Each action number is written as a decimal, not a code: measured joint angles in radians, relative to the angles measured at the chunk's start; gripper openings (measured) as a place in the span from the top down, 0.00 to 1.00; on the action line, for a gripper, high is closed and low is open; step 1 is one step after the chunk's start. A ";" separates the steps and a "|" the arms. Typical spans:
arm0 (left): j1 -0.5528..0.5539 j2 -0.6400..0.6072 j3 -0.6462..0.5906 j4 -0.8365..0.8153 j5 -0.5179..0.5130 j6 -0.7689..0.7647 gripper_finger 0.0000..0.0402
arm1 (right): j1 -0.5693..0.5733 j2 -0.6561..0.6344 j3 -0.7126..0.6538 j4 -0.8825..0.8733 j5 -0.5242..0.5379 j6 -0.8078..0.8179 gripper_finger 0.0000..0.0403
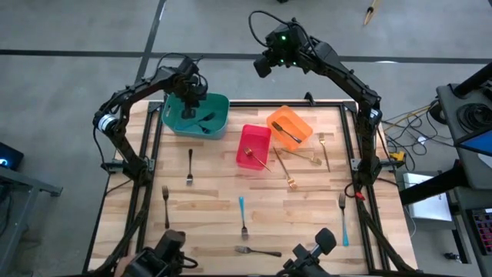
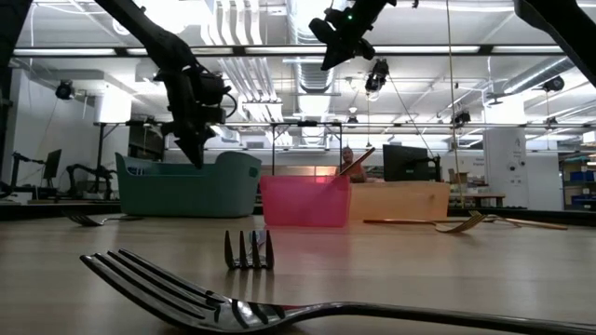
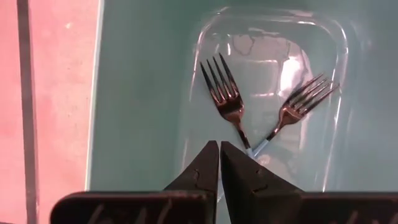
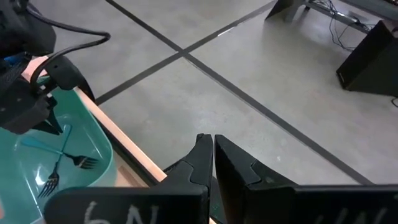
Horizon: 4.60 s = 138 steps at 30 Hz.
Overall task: Sort silverware by color (type)
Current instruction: Put the golden fork into the red bin
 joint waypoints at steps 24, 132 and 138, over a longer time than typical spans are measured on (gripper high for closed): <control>0.017 -0.054 0.023 -0.098 0.364 -0.385 1.00 | -0.080 -0.085 0.002 -0.096 0.070 0.129 0.98; 0.018 -0.257 -0.045 0.468 0.341 -0.777 1.00 | -0.227 -0.477 -1.663 0.038 -0.314 0.626 0.75; 0.018 -0.257 -0.045 0.520 0.340 -0.779 1.00 | -0.227 -0.476 -1.667 0.049 -0.304 0.626 0.75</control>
